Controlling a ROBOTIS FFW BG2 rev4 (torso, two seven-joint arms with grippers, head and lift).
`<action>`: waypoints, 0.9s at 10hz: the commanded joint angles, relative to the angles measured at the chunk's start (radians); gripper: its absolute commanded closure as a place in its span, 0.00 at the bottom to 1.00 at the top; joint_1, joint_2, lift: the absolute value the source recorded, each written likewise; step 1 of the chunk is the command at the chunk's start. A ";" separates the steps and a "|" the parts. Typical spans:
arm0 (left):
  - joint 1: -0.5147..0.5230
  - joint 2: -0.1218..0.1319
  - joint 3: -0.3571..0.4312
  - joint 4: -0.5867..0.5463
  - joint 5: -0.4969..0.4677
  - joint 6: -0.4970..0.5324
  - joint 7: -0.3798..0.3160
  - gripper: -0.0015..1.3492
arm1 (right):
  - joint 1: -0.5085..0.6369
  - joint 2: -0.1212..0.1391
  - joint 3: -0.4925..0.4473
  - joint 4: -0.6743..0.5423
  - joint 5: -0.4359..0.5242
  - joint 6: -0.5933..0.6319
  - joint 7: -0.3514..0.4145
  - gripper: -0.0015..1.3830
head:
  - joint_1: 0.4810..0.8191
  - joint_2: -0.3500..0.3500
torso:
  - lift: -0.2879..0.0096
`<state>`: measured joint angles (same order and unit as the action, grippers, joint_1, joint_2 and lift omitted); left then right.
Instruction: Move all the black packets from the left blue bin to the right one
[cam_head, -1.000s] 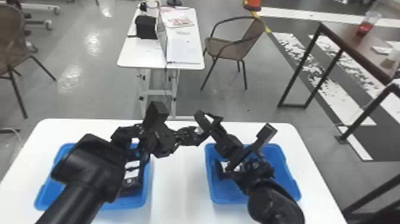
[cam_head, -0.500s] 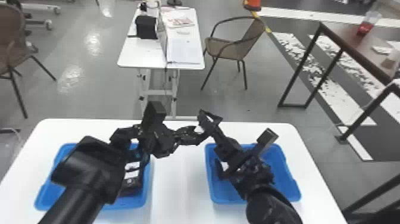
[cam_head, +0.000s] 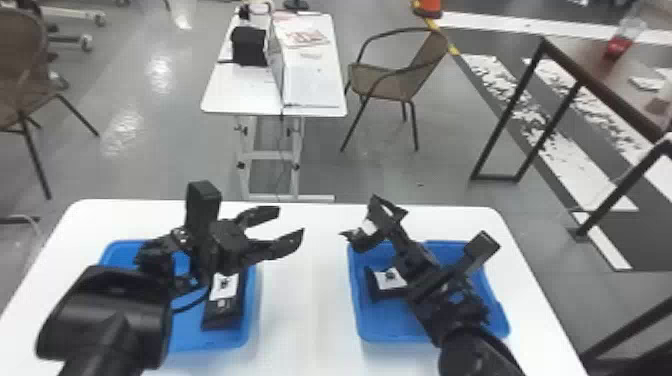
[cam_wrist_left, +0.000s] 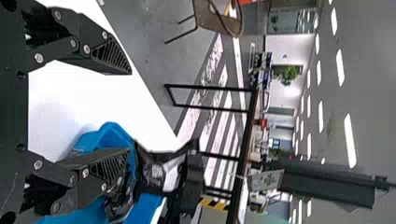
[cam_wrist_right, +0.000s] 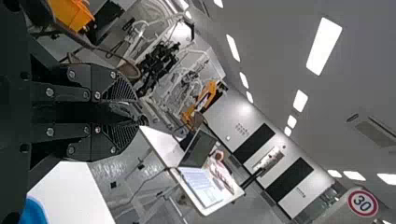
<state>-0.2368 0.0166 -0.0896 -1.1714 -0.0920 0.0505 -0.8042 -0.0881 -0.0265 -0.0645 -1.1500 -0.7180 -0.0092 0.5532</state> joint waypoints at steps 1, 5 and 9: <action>0.090 0.000 0.103 -0.113 0.038 0.040 0.022 0.00 | 0.002 -0.027 -0.051 0.052 0.017 0.000 -0.010 0.92 | 0.63 0.30 | 0.97; 0.225 0.039 0.177 -0.267 0.199 0.081 0.051 0.14 | -0.007 -0.070 -0.110 0.225 0.091 0.001 -0.059 0.83 | 0.63 0.31 | 0.97; 0.249 0.032 0.221 -0.269 0.189 0.114 0.053 0.17 | 0.054 -0.053 -0.130 0.093 0.206 -0.153 -0.200 0.11 | 0.63 0.27 | 0.97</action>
<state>0.0121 0.0492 0.1236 -1.4404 0.1065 0.1478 -0.7516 -0.0538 -0.0878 -0.1952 -1.0068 -0.5163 -0.1342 0.3608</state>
